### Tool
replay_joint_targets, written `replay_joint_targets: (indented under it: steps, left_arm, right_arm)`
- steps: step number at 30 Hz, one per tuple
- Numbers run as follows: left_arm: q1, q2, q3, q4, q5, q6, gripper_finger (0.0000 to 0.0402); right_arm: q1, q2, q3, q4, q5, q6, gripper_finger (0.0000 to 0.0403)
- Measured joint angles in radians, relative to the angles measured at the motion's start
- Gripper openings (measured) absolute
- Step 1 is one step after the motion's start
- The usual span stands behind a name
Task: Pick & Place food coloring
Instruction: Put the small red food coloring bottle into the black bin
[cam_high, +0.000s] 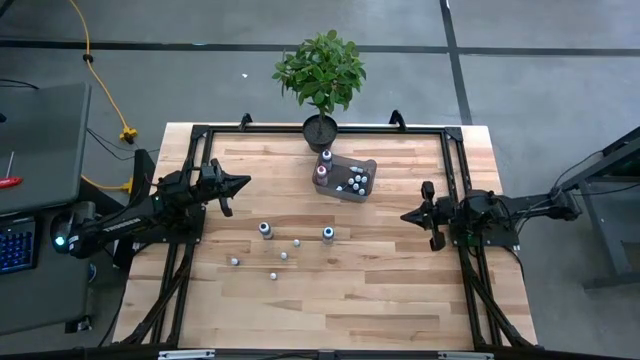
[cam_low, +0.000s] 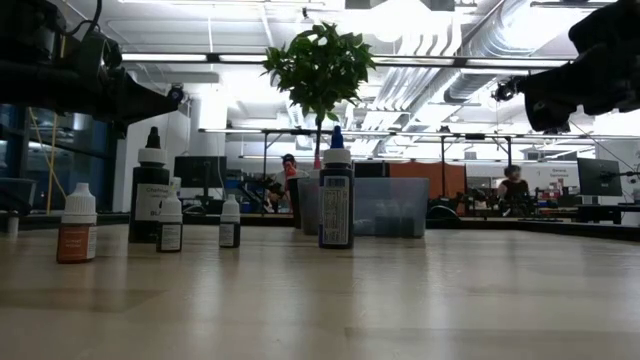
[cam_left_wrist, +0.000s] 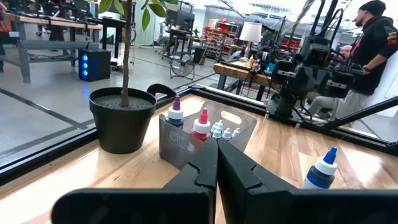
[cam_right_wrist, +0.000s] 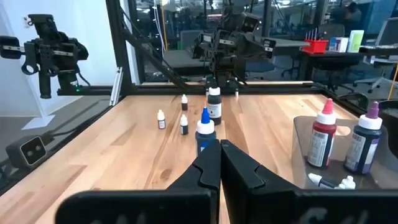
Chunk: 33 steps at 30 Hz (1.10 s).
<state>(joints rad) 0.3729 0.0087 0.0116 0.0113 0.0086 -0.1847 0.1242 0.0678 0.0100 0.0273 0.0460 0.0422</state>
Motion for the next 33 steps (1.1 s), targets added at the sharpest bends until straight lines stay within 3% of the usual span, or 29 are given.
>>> replay_joint_targets:
  steps: [33]
  left_arm:
    - [0.0,0.0,0.0,0.0,0.0,0.0,0.0]
  right_arm:
    - [0.0,0.011,-0.001,0.0,0.003,0.001,0.0]
